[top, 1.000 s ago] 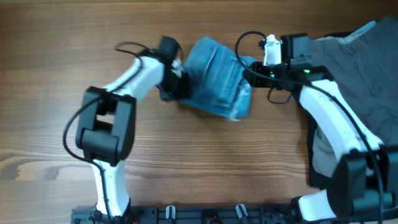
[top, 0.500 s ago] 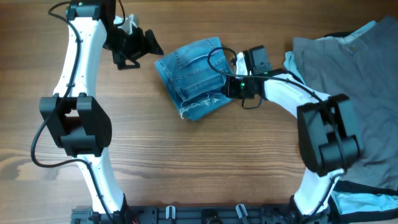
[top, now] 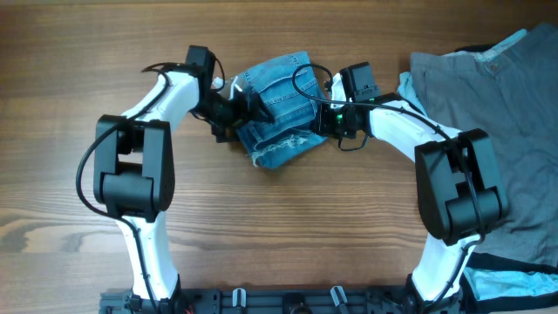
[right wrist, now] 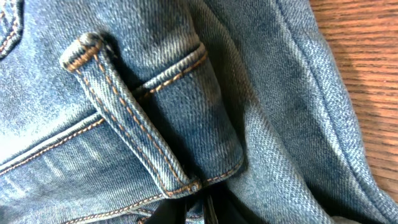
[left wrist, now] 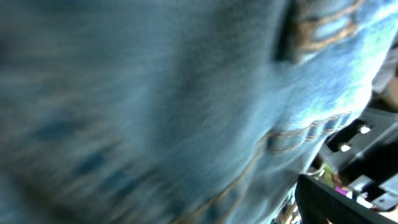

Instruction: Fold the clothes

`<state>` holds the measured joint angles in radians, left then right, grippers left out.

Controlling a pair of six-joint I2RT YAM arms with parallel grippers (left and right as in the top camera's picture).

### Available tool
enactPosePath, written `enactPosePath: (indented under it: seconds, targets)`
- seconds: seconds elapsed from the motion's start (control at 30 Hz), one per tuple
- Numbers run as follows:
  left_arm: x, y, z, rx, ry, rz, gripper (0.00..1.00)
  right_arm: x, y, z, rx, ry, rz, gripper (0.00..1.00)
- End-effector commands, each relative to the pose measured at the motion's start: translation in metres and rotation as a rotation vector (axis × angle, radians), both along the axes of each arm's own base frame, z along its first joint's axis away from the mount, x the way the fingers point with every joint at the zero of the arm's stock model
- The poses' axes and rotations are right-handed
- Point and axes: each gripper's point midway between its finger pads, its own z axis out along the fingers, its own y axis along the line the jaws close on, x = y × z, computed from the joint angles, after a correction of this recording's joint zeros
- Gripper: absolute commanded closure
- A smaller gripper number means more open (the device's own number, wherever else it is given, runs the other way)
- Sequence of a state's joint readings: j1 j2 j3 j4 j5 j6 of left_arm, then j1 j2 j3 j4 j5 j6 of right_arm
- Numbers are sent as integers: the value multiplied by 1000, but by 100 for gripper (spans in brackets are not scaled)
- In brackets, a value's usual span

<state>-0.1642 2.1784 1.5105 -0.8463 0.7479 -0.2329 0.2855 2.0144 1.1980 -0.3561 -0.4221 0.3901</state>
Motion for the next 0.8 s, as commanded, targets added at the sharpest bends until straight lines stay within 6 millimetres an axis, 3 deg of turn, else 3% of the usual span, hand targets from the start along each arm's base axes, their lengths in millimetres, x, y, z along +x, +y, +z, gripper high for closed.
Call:
enactPosePath:
  seconds: [0.0,0.07,0.1,0.2,0.27,0.3,0.4,0.53,0.6,0.67,0.7,0.77]
  targets:
    - [-17,-10,-32,68,85,62,0,-20,-18,-44,-109,105,-28,88]
    - [-16,-13,-43,74,98,123,4,-22,-19,-44,-112,111,-28,88]
    - [-15,-14,-47,72,111,158,12,-23,-19,-45,-113,116,-28,89]
    - [-14,-13,-54,72,131,216,51,-26,-20,-46,-117,131,-27,89]
    - [-17,-10,-54,79,145,215,87,-32,-16,-41,-76,157,-14,89]
    - [-18,-8,-54,82,150,212,94,-33,-15,-36,-56,166,-11,89]
    - [-20,12,-45,87,145,204,96,-29,-21,-4,17,129,3,89]
    - [-1,61,6,67,41,268,96,-14,-33,82,104,-78,29,89]
    - [18,102,41,55,-62,362,96,-9,-35,126,115,-205,32,89]
    - [35,148,62,58,-153,473,96,-8,-36,146,120,-263,31,89]
    - [42,173,66,68,-190,528,96,-9,-36,152,122,-277,31,89]
    - [53,245,59,166,-235,699,96,-11,-36,152,123,-268,26,89]
